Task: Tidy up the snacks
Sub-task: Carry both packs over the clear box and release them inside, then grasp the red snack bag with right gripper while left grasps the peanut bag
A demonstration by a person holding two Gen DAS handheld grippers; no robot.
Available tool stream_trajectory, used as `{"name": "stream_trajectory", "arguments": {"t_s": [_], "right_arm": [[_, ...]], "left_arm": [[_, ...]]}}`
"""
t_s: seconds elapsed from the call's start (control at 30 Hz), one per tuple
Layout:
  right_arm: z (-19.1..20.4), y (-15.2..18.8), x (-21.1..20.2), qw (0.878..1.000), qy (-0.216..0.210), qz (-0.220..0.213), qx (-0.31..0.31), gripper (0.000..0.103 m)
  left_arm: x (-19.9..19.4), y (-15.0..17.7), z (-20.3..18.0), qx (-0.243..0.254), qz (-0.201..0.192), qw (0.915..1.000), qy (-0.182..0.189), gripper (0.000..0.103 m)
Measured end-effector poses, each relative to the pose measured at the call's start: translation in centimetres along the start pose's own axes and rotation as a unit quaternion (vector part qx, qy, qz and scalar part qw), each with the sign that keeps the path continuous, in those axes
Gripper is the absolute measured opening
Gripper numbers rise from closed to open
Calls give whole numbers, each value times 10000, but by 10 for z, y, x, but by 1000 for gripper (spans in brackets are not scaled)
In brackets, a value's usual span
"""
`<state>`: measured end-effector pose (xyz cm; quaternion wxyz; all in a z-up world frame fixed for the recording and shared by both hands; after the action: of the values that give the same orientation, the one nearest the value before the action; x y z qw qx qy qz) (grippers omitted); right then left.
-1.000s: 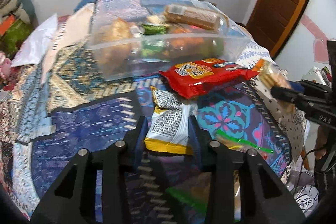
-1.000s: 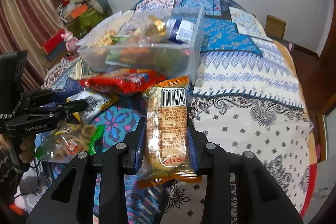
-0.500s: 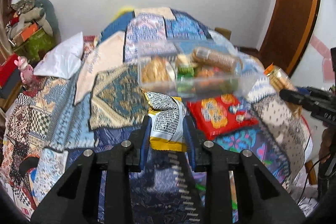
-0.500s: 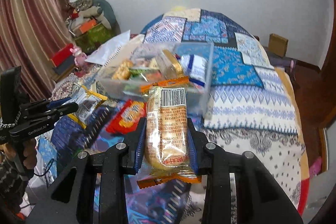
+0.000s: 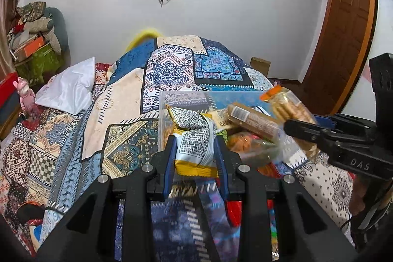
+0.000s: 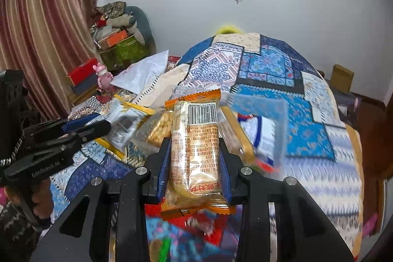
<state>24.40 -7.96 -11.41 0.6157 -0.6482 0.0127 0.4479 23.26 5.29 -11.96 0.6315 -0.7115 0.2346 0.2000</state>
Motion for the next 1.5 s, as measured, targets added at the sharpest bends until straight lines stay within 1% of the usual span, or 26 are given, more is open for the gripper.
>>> {"name": "stream_trajectory", "arguments": {"t_s": [0.13,0.33,0.47,0.57,0.63,0.67,0.7,0.73,0.9,0.93,1.0,1.13,1.27,1.5], "right_arm": [[0,-9,25,9999,15,103,-112,32],[0,-13,56,9994,1,300,-169,32],[2,-10,70,9991,-15,398,-175,32],[2,-6,78,9985,82,500,-214,32],[-1,-3,81,9977,165,621,-206,37],[-2,-2,82,9975,165,654,-191,43],[-3,-1,80,9976,161,659,-166,48],[-3,-1,77,9978,167,620,-158,49],[-3,-1,54,9982,182,507,-271,50],[-3,0,49,9982,186,495,-297,50],[-3,4,37,9979,197,491,-368,51],[-5,18,19,9977,194,522,-394,54],[-13,46,9,9966,213,718,-350,54],[-24,90,24,9921,-36,1251,-107,54]], "left_arm": [[27,-5,8,-178,141,9997,72,30],[57,-6,15,-299,271,9991,106,30],[68,-2,14,-268,303,9991,103,30],[70,-1,15,-284,260,9993,-35,30],[69,-1,17,-313,235,9992,-82,36],[67,-1,17,-326,231,9992,-68,41],[65,-1,17,-336,213,9992,-55,42],[62,-1,16,-328,202,9992,-58,42],[42,3,13,-224,242,9994,-42,43],[38,5,12,-194,272,9994,-43,44],[29,11,10,-157,311,9994,-38,54],[19,31,3,-19,464,9989,-36,54],[26,57,-2,105,767,9970,-91,54],[60,96,-4,195,1387,9900,-175,54]]}}
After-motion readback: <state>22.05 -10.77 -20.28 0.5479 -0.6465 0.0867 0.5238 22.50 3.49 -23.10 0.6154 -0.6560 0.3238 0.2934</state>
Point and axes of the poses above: each gripper's, at about its wrist camera, not at the fingertips, and x roughly the way its jaws point, z to its left, y to its underside, the point moved 8 cm from there along x, roughly the way its jaws point, and after that the axes turned 2 degrees about -z, right-handed, at the moved point
